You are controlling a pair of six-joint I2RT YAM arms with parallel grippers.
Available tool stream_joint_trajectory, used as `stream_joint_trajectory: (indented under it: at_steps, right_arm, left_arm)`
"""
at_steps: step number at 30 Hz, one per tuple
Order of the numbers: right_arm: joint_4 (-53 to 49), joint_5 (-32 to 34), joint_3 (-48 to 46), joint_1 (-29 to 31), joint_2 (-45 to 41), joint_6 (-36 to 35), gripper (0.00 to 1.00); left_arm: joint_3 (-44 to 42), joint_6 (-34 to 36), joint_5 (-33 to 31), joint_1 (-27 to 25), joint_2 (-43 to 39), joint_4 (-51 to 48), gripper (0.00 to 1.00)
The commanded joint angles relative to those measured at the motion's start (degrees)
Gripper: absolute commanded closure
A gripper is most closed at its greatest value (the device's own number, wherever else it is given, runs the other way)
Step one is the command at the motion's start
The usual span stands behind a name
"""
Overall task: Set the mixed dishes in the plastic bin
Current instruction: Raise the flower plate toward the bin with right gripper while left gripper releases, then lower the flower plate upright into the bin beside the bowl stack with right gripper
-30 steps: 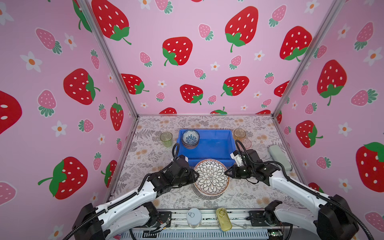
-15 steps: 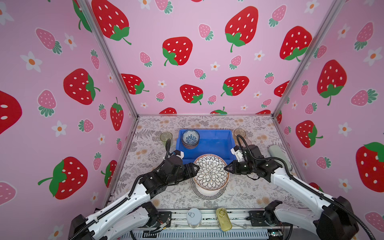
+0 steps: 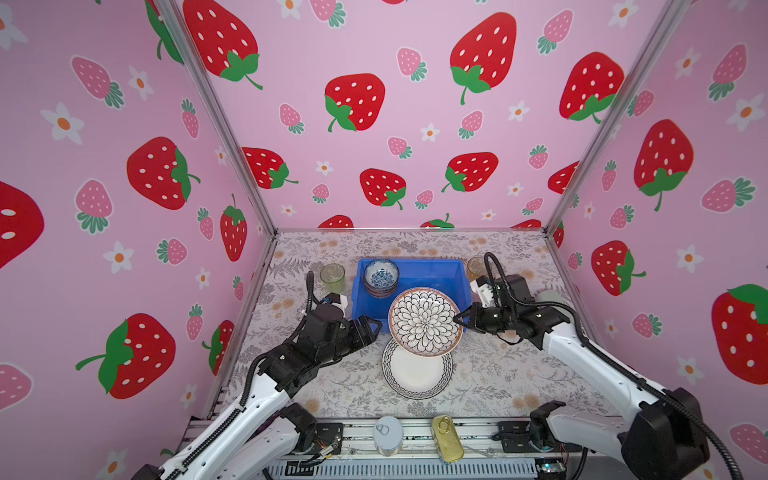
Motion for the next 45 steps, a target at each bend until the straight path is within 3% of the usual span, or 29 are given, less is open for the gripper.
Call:
stream_joint_trajectory:
  at_steps: [1, 13, 22, 45]
  right_arm:
    - [4.0, 1.6, 4.5, -1.7, 1.4, 3.7, 1.00]
    - [12.1, 11.5, 7.0, -2.9, 8.7, 11.4, 1.00]
    - [17.8, 14.2, 7.3, -2.9, 11.6, 16.7, 1.00]
    - [17.0, 21.5, 11.8, 2.1, 18.6, 24.4, 1.00]
  left_arm:
    - [2.5, 2.1, 2.8, 2.4, -1.1, -2.4, 0.20]
    - [2.0, 4.4, 6.1, 7.7, -2.9, -4.1, 0.20]
    - [1.0, 5.5, 9.8, 11.2, -2.7, -3.3, 0.20]
    - [-2.1, 5.9, 13.9, 14.7, -3.6, -2.0, 0.20]
